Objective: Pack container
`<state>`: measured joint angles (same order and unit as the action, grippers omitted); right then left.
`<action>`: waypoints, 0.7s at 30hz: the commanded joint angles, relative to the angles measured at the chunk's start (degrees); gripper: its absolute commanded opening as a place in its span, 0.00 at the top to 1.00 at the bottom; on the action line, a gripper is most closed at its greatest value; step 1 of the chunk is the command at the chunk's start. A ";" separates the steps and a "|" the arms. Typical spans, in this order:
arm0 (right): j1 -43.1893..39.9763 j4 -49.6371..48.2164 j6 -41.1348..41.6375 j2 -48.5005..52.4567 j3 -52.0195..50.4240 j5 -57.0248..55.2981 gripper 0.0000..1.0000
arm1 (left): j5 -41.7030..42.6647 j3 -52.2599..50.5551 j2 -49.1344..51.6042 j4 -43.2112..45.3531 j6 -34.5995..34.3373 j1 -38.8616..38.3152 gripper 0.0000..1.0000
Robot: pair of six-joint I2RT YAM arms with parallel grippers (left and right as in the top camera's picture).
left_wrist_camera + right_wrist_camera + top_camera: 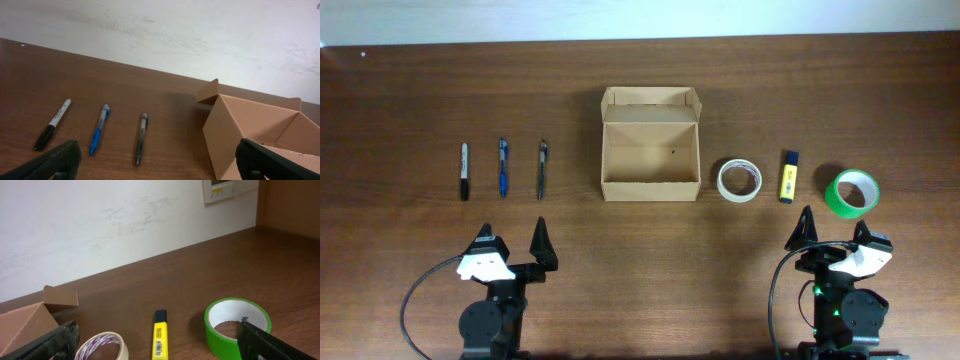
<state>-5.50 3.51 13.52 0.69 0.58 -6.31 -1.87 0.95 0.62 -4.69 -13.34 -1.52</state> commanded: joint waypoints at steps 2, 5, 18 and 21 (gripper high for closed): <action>-0.59 0.61 0.24 -0.28 -0.26 0.33 0.01 | 0.66 -0.48 -0.28 0.11 -0.33 0.24 0.00; -0.59 0.61 0.24 -0.28 -0.26 0.33 0.01 | 0.66 -0.48 -0.28 0.11 -0.33 0.24 0.00; -0.59 0.61 0.24 -0.28 -0.26 0.33 0.01 | 0.48 -0.48 -0.28 0.11 -0.31 0.24 0.00; -0.57 0.63 0.24 -0.28 -0.26 0.39 0.01 | 0.11 -0.48 -0.28 0.15 -0.31 0.24 0.01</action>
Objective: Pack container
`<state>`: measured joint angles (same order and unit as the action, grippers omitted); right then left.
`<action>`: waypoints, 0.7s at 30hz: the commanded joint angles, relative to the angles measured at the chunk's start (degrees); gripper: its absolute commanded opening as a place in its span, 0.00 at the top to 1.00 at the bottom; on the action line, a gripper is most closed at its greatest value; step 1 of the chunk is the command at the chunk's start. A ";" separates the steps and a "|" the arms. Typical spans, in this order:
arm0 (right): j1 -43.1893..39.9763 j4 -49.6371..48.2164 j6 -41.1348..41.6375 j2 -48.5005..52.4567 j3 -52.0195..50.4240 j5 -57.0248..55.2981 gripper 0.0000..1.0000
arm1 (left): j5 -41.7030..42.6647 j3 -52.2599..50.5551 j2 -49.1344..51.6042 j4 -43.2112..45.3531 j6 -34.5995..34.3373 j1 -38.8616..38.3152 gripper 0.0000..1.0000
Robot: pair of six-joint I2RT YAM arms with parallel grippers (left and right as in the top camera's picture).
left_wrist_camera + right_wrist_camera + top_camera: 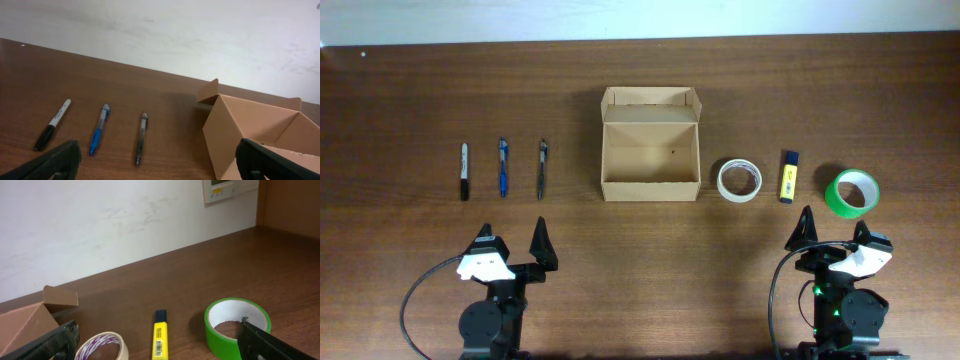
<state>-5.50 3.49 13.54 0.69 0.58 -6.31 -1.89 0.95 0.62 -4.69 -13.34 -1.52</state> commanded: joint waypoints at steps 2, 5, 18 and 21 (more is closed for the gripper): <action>-0.57 0.66 0.22 -0.28 -0.26 0.57 0.01 | 0.68 -0.46 -0.28 0.17 -0.35 0.24 0.00; -0.59 0.63 0.24 -0.28 -0.26 1.64 0.01 | 4.02 -0.42 -0.28 0.42 -0.37 0.24 0.00; -0.59 2.91 -8.96 1.60 17.46 13.20 0.02 | 11.76 21.55 16.20 -5.31 6.10 0.20 0.00; -0.59 11.04 -9.33 8.83 31.69 13.46 0.01 | 11.85 40.39 30.23 -12.96 8.55 0.17 0.00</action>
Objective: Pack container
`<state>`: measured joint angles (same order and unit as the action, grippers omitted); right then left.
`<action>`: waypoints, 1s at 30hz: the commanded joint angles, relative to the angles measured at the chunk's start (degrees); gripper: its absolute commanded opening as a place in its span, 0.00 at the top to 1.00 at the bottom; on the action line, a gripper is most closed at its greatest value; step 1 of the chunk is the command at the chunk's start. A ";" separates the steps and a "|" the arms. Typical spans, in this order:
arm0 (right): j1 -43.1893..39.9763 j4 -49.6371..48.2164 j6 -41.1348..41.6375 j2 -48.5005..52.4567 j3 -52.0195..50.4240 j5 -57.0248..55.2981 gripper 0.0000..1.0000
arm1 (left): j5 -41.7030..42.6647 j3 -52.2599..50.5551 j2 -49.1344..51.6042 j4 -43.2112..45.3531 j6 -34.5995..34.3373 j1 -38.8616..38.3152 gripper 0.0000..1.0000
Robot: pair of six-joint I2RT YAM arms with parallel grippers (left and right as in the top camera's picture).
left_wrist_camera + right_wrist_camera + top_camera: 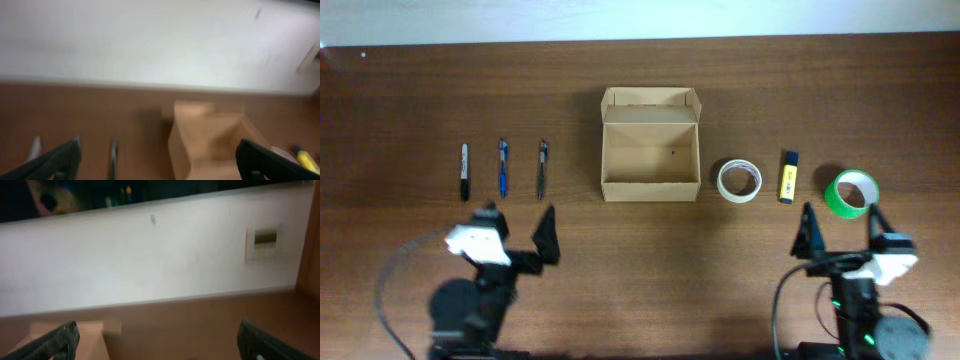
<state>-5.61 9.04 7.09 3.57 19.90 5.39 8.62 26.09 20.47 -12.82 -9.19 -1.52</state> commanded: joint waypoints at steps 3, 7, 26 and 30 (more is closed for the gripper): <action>-0.46 15.98 -4.02 14.86 26.27 2.84 0.01 | 2.86 32.26 22.45 -12.98 4.39 0.17 0.00; -0.46 33.70 -5.88 28.30 47.63 4.09 0.01 | 4.28 53.51 36.28 -25.29 4.42 0.00 0.00; -0.42 88.26 -15.89 89.68 122.29 4.74 0.01 | -4.28 79.30 55.04 -42.69 13.62 -1.11 0.00; -0.44 88.28 -14.56 97.63 122.29 6.05 0.01 | -9.05 83.91 58.53 -45.70 14.05 -1.09 0.00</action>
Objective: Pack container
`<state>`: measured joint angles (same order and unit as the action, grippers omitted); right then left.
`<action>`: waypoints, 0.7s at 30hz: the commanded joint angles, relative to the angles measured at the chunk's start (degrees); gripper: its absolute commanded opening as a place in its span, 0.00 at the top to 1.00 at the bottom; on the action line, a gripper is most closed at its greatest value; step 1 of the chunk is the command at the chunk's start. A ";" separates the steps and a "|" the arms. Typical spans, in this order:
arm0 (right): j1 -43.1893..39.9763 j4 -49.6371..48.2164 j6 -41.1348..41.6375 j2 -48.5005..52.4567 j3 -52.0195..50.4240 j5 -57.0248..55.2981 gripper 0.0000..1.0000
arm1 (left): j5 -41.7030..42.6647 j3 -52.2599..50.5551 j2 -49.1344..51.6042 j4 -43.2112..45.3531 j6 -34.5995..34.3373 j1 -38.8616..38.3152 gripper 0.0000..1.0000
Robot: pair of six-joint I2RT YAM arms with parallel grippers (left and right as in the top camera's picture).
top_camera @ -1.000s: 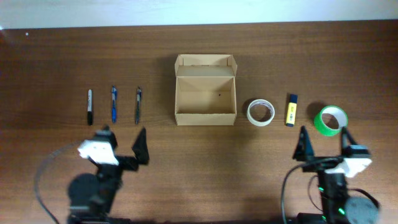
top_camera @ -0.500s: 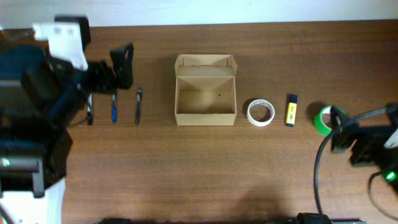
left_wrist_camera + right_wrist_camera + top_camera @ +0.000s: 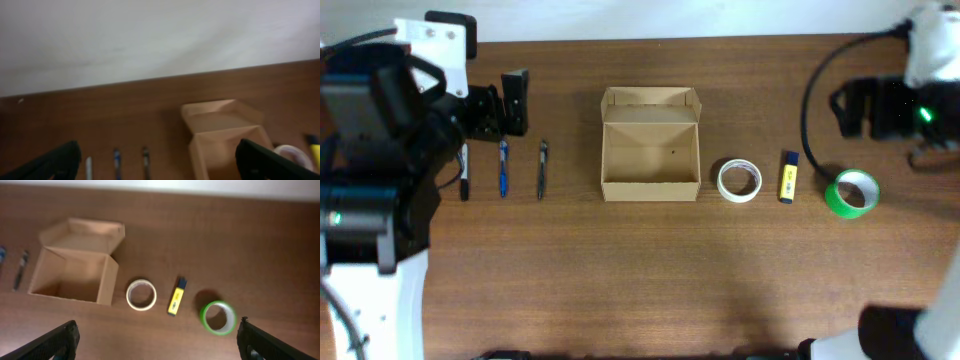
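Observation:
An open cardboard box (image 3: pixel 650 150) stands mid-table with its flaps up. Left of it lie a black marker (image 3: pixel 464 172), a blue pen (image 3: pixel 503 168) and a dark pen (image 3: pixel 541 168). To its right are a white tape roll (image 3: pixel 739 180), a yellow highlighter (image 3: pixel 787 176) and a green tape roll (image 3: pixel 851 192). My left gripper (image 3: pixel 157 170) is open and empty, high above the pens (image 3: pixel 116 165). My right gripper (image 3: pixel 160 345) is open and empty, high over the tapes (image 3: pixel 218 317) and looking down on the box (image 3: pixel 75 265).
The brown wooden table (image 3: pixel 650 270) ends at a white wall along its far edge. My left arm (image 3: pixel 380 150) fills the overhead view's left side, and my right arm (image 3: pixel 895 100) with its cable fills the upper right corner.
Both arms were low near the table's front edge; now they are high and toward the far side, left over the pens, right over the green tape. Objects have not moved.
At the two oldest moments both arms sat low at the front edge, grippers open, looking across the table at the pens and tapes. Then both had lifted and their views were blurred. Now they are high over the table, still open and empty.

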<state>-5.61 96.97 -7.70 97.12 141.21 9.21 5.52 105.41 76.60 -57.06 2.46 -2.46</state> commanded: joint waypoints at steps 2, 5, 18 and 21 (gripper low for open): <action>-0.44 0.35 1.36 6.34 0.98 3.72 0.01 | -5.95 9.40 4.15 -4.55 2.38 -0.17 0.00; -0.50 0.35 2.67 7.48 0.98 3.89 0.01 | -5.99 17.86 6.10 -9.77 2.38 -0.17 0.01; -0.48 -4.04 -0.85 1.20 11.15 2.43 0.01 | -5.97 28.30 4.26 -14.56 2.36 -0.17 0.01; -0.48 -4.09 -1.42 1.01 11.13 1.57 0.01 | -5.92 28.30 4.26 -16.15 2.36 -0.17 0.01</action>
<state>-5.61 92.97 -7.97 98.24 151.85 10.63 0.27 133.64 80.03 -72.29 3.73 -2.46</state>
